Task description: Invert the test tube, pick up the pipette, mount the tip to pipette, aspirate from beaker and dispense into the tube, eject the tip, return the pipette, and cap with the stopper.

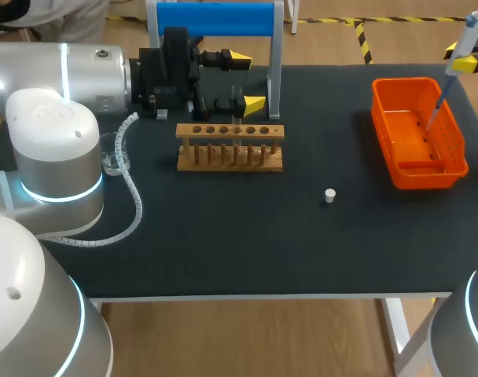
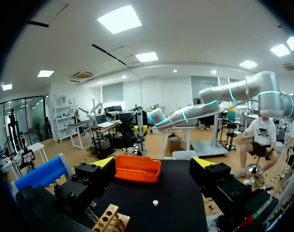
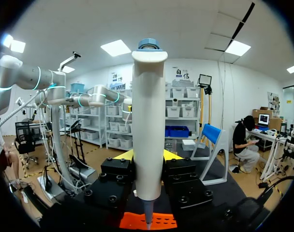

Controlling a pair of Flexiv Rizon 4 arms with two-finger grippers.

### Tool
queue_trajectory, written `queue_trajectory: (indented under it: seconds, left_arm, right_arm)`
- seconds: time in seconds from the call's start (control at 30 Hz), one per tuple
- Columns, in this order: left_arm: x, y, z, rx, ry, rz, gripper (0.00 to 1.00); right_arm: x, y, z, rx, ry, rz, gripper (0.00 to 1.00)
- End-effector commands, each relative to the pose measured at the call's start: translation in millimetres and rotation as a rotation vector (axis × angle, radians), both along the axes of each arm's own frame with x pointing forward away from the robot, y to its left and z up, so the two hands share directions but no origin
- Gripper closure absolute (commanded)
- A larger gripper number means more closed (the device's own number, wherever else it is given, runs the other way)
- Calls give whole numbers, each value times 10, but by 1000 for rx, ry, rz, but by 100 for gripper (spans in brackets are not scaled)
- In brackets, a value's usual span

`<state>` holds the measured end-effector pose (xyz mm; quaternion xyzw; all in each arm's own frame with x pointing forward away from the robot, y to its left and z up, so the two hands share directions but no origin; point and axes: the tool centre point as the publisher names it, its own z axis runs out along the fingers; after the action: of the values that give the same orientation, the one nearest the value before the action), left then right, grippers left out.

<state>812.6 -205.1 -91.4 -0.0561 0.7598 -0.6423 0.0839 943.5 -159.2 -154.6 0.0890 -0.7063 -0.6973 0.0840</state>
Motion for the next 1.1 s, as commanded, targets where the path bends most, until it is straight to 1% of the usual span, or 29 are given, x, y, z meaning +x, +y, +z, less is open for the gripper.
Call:
queue_trajectory:
  seconds: [0.03, 1.07, 1.1]
  left_arm:
    - [-5, -5, -10, -3, -2, 3, 0]
    - [-5, -5, -10, -3, -2, 3, 0]
    - [18, -64, 7, -1, -6, 1, 0]
  right_arm:
    - [41, -30, -8, -1, -1, 16, 100]
    - [41, -30, -8, -1, -1, 16, 100]
    - [41, -30, -8, -1, -1, 16, 100]
